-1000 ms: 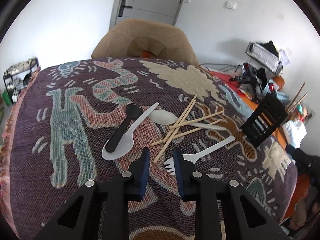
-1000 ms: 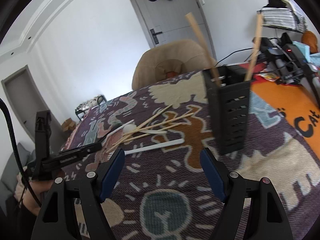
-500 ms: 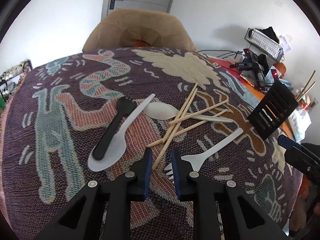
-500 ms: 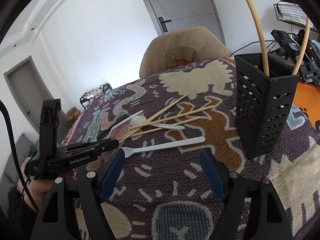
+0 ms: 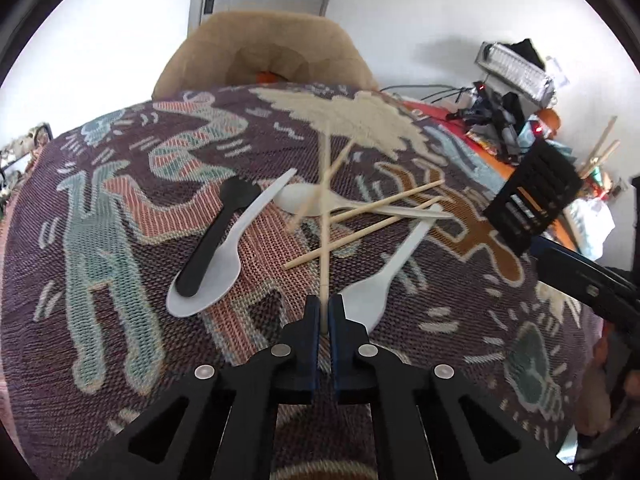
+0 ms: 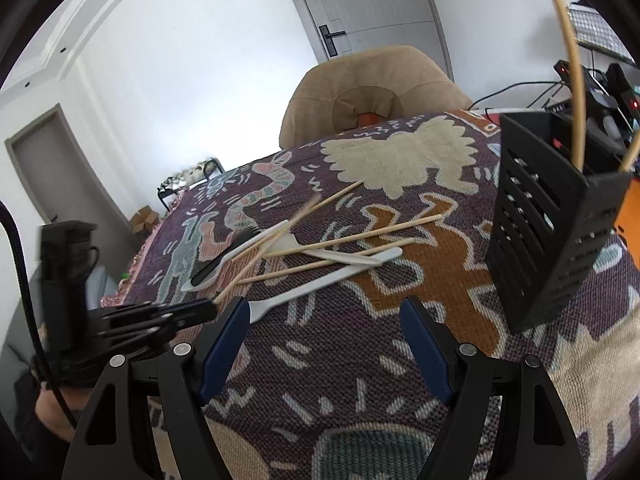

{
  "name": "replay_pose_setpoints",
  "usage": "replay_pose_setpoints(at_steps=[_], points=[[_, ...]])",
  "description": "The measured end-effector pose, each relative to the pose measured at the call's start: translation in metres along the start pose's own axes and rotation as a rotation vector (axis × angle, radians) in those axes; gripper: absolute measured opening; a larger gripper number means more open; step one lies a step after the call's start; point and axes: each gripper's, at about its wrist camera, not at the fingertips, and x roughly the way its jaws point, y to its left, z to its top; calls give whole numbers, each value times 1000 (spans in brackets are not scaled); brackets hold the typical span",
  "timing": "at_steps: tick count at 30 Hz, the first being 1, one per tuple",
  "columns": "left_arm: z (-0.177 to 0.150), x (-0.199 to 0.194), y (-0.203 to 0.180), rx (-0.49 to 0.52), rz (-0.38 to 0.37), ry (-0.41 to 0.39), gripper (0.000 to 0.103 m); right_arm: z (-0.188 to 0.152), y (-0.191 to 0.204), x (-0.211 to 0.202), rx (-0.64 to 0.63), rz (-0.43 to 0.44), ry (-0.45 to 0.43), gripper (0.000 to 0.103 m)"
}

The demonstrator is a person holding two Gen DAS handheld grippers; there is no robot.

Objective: Organize utensils

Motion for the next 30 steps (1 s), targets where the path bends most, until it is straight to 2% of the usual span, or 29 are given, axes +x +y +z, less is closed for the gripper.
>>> replay_pose_setpoints(at_steps=[3, 8, 14, 17, 19, 24, 30], points=[[-4, -19, -2, 5, -36, -32, 4, 5, 6, 5, -10, 6, 4, 77], [-5, -51, 3, -23, -47, -101, 4, 17, 20, 21, -88, -8, 23, 76], [-4, -80, 17, -68, -8, -169, 4, 34, 47, 52, -288, -54, 85, 64], [-7, -90, 24, -98, 11, -194, 4, 40, 61, 72, -396, -94, 122, 63], [-9, -94, 30, -120, 26, -198, 4, 39, 70, 86, -465, -117, 147, 63], [-19, -110, 45, -160, 62, -223, 4, 33, 91, 115, -634, -187, 189, 51], [-30, -123, 64, -206, 102, -235, 4, 26, 110, 137, -799, -245, 214, 48]])
